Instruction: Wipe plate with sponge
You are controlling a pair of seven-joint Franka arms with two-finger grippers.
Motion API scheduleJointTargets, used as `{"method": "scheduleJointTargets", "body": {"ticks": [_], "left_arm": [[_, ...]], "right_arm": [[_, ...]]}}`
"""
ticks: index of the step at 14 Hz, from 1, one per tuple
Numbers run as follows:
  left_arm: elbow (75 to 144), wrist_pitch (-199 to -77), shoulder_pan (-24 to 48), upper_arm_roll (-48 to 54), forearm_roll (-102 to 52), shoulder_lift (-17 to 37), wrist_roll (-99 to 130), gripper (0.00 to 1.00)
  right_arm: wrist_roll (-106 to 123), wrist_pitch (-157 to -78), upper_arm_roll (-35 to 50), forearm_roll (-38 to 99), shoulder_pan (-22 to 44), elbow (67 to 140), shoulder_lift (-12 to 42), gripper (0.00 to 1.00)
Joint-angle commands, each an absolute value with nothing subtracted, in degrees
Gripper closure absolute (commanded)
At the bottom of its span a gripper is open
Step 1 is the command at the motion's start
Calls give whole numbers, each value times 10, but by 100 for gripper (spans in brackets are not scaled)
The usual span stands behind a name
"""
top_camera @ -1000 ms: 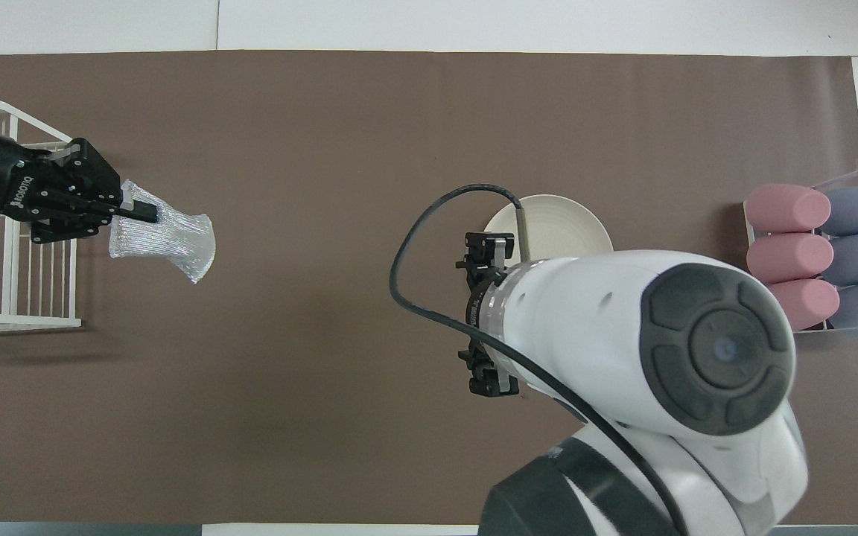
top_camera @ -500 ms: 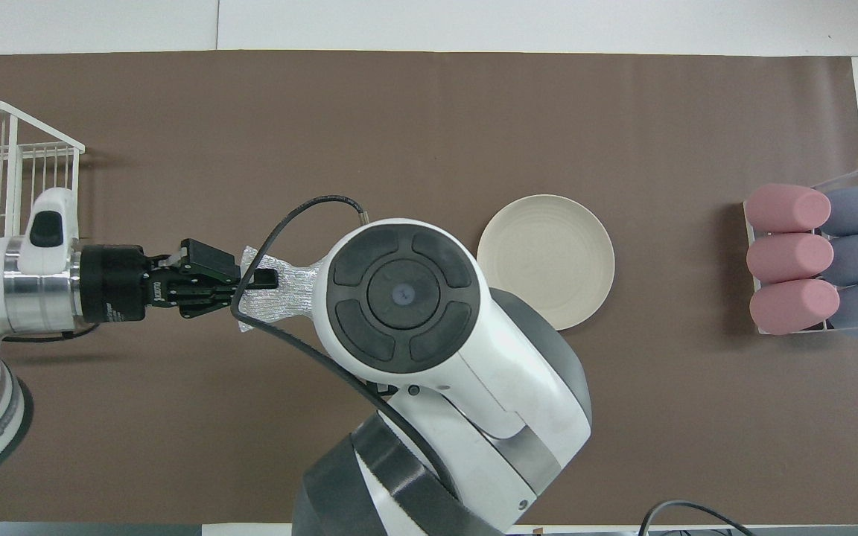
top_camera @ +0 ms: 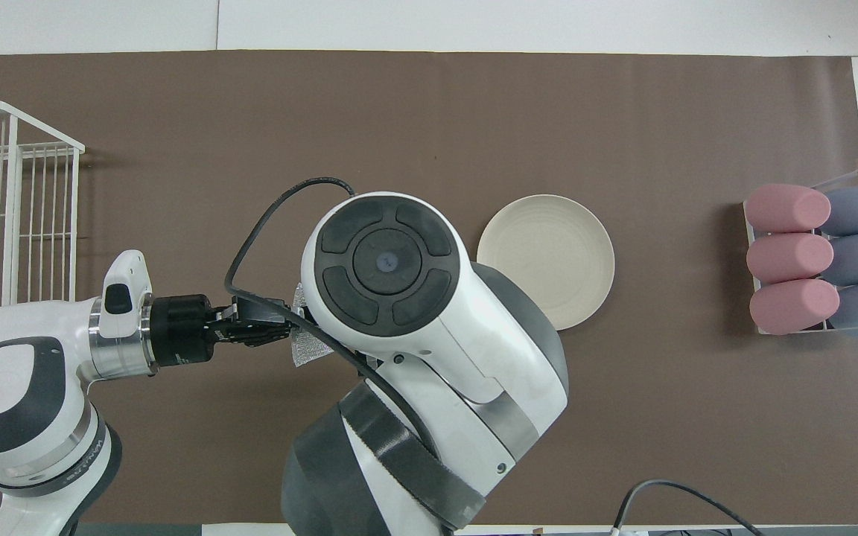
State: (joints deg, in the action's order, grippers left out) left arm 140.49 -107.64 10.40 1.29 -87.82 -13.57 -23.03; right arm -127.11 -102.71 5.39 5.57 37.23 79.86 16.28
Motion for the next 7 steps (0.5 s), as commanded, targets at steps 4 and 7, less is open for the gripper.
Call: {"method": "scheduleJointTargets", "body": {"ticks": [4,7], "left_arm": [[1428,-1072,113,4,-904,-152,-245,100],[1429,-1072,115,4,-911,-152,-245,100]], "right_arm": [[-1252,-1052,57,54,380,869,132,0],[-1252,-1049,57,54,380,874,130,0]]}}
